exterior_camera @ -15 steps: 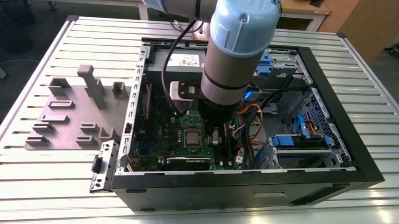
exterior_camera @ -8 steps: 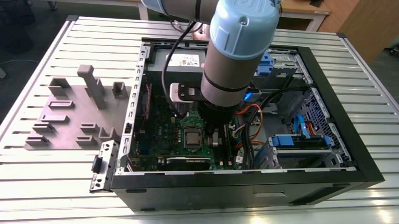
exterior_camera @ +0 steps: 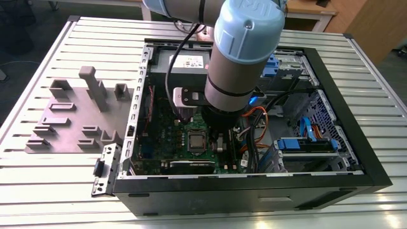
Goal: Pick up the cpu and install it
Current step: 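Install the first cpu locking lever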
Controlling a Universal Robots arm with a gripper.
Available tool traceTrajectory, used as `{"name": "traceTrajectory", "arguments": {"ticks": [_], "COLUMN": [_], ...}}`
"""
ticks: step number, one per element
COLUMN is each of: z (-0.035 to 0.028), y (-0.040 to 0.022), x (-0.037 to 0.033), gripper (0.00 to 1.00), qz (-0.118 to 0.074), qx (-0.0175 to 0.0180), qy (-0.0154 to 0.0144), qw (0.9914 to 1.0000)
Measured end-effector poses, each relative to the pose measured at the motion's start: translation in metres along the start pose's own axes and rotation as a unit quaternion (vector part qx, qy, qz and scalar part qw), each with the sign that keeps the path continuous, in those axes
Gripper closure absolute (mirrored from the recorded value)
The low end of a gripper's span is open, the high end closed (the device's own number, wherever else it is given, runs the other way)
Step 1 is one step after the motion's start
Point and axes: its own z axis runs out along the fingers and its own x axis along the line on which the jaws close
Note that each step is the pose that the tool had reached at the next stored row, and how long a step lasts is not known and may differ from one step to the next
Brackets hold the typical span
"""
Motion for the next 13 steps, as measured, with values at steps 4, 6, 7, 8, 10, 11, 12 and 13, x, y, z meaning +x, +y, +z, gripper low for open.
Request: {"name": "traceTrajectory", "arguments": {"ticks": [4,6,7,8,10,11,12,13], "z": [0.0012,0.0017,0.0017,0.0017,0.0018,0.0018,0.0018,0.0018], "y": [0.0000,0.0000,-0.0001,0.0000,0.0000,-0.0001,-0.0002,-0.0004], "x": [0.0000,0.0000,0.0000,0.0000,0.0000,0.0000,0.0000,0.0000], "gripper": [0.89,0.89,0.89,0.89,0.89,0.89,0.89,0.89], "qz": [-0.005,-0.013,-0.017,-0.020,-0.021,-0.021,-0.021,-0.021], "qx": [-0.0001,-0.0002,-0.0003,-0.0004,-0.0004,-0.0004,-0.0004,-0.0004], "qy": [0.0001,0.0004,0.0005,0.0006,0.0004,0.0003,0.0002,0.0000], "qw": [0.99999,0.99992,0.99986,0.99981,0.99978,0.99978,0.99978,0.99978]}}
